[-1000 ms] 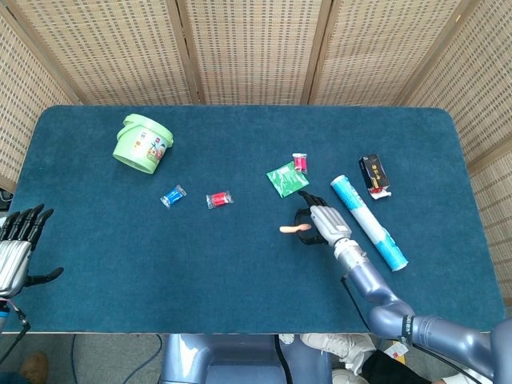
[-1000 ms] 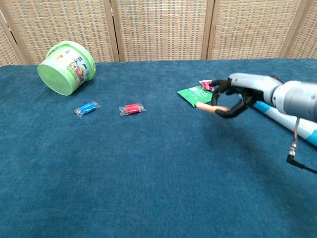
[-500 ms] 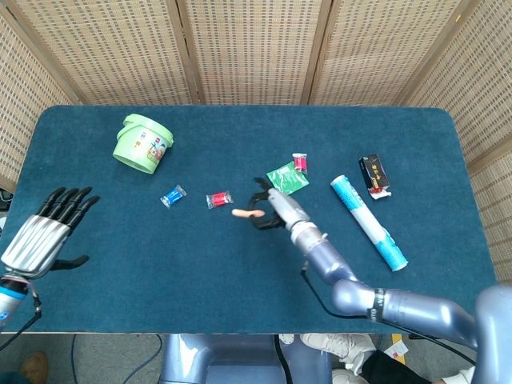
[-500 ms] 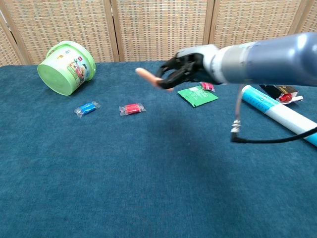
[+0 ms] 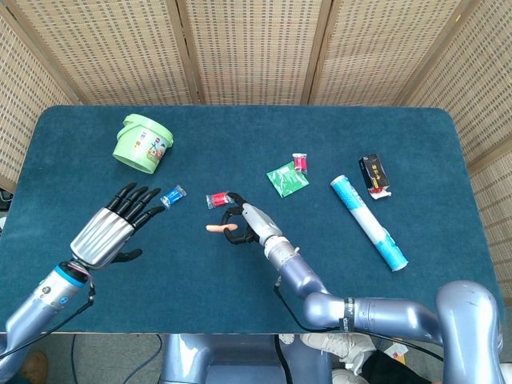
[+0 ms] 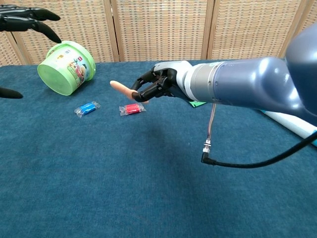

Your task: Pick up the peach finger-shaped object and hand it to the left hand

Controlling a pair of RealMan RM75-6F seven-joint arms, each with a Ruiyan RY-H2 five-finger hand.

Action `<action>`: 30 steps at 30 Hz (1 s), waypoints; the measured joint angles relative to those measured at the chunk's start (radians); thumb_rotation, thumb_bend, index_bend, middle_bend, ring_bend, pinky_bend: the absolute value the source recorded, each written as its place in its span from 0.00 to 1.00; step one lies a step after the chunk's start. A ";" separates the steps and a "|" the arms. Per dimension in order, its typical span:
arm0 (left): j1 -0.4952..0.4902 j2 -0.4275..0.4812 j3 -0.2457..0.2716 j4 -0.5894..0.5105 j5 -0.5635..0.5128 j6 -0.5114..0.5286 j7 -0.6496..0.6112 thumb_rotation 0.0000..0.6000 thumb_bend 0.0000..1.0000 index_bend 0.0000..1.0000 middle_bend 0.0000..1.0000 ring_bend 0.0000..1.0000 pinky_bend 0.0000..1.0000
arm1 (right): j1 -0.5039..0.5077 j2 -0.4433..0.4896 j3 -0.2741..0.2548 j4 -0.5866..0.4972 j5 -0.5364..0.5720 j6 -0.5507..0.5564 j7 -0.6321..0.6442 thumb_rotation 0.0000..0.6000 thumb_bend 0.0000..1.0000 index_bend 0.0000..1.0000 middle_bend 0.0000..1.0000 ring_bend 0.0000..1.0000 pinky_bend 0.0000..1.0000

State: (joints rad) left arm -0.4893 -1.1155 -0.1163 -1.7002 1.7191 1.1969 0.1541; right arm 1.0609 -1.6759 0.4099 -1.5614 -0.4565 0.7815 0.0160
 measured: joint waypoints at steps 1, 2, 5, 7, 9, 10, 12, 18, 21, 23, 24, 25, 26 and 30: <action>-0.005 -0.015 0.000 0.015 0.007 0.005 0.002 1.00 0.22 0.31 0.00 0.00 0.00 | -0.001 -0.001 0.000 0.002 -0.001 0.001 0.001 1.00 0.67 0.68 0.10 0.00 0.00; -0.009 -0.032 -0.001 0.032 0.015 0.009 0.004 1.00 0.24 0.32 0.00 0.00 0.00 | -0.001 -0.003 -0.001 0.004 -0.002 0.002 0.001 1.00 0.67 0.68 0.10 0.00 0.00; -0.030 -0.098 -0.002 0.090 0.028 0.013 0.014 1.00 0.24 0.34 0.00 0.00 0.00 | -0.005 -0.003 -0.001 0.005 -0.005 0.004 0.003 1.00 0.67 0.68 0.10 0.00 0.00; -0.046 -0.144 -0.004 0.119 0.032 0.015 0.025 1.00 0.26 0.36 0.00 0.00 0.00 | -0.009 0.000 -0.005 0.001 -0.012 0.004 0.002 1.00 0.67 0.69 0.10 0.00 0.00; -0.063 -0.182 -0.007 0.143 0.041 0.020 0.036 1.00 0.29 0.37 0.00 0.00 0.00 | -0.016 0.004 -0.008 -0.003 -0.018 0.002 0.005 1.00 0.67 0.69 0.10 0.00 0.00; -0.071 -0.197 -0.008 0.154 0.048 0.023 0.040 1.00 0.30 0.38 0.00 0.00 0.00 | -0.019 0.005 -0.009 -0.004 -0.020 0.001 0.007 1.00 0.67 0.69 0.10 0.00 0.00; -0.089 -0.229 -0.011 0.172 0.053 0.023 0.046 1.00 0.31 0.37 0.00 0.00 0.00 | -0.025 0.009 -0.011 -0.008 -0.026 -0.001 0.011 1.00 0.67 0.69 0.10 0.00 0.00; -0.127 -0.278 -0.022 0.175 0.034 -0.003 0.075 1.00 0.33 0.37 0.00 0.00 0.00 | -0.030 0.018 -0.015 -0.013 -0.029 0.002 0.008 1.00 0.67 0.69 0.10 0.00 0.00; -0.141 -0.293 -0.023 0.172 0.016 -0.031 0.103 1.00 0.34 0.38 0.00 0.00 0.00 | -0.033 0.025 -0.013 -0.017 -0.026 0.003 0.008 1.00 0.68 0.69 0.10 0.00 0.00; -0.149 -0.303 -0.024 0.171 0.001 -0.045 0.123 1.00 0.34 0.38 0.00 0.00 0.00 | -0.033 0.027 -0.012 -0.018 -0.024 0.004 0.007 1.00 0.68 0.69 0.10 0.00 0.00; -0.154 -0.311 -0.024 0.172 -0.009 -0.054 0.132 1.00 0.34 0.38 0.00 0.00 0.00 | -0.033 0.029 -0.013 -0.019 -0.023 0.004 0.005 1.00 0.69 0.69 0.10 0.00 0.00; -0.157 -0.317 -0.024 0.175 -0.016 -0.058 0.136 1.00 0.34 0.38 0.00 0.00 0.00 | -0.034 0.030 -0.014 -0.019 -0.022 0.004 0.004 1.00 0.69 0.69 0.10 0.00 0.00; -0.160 -0.323 -0.023 0.178 -0.021 -0.061 0.137 1.00 0.34 0.38 0.00 0.00 0.00 | -0.034 0.031 -0.015 -0.019 -0.022 0.004 0.003 1.00 0.69 0.69 0.10 0.00 0.00; -0.167 -0.354 -0.024 0.214 -0.033 -0.057 0.137 1.00 0.34 0.38 0.00 0.00 0.00 | -0.036 0.032 -0.025 -0.013 -0.019 0.002 -0.003 1.00 0.68 0.70 0.10 0.00 0.00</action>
State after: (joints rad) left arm -0.6564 -1.4690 -0.1400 -1.4860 1.6862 1.1399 0.2912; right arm 1.0251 -1.6439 0.3853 -1.5748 -0.4759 0.7839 0.0133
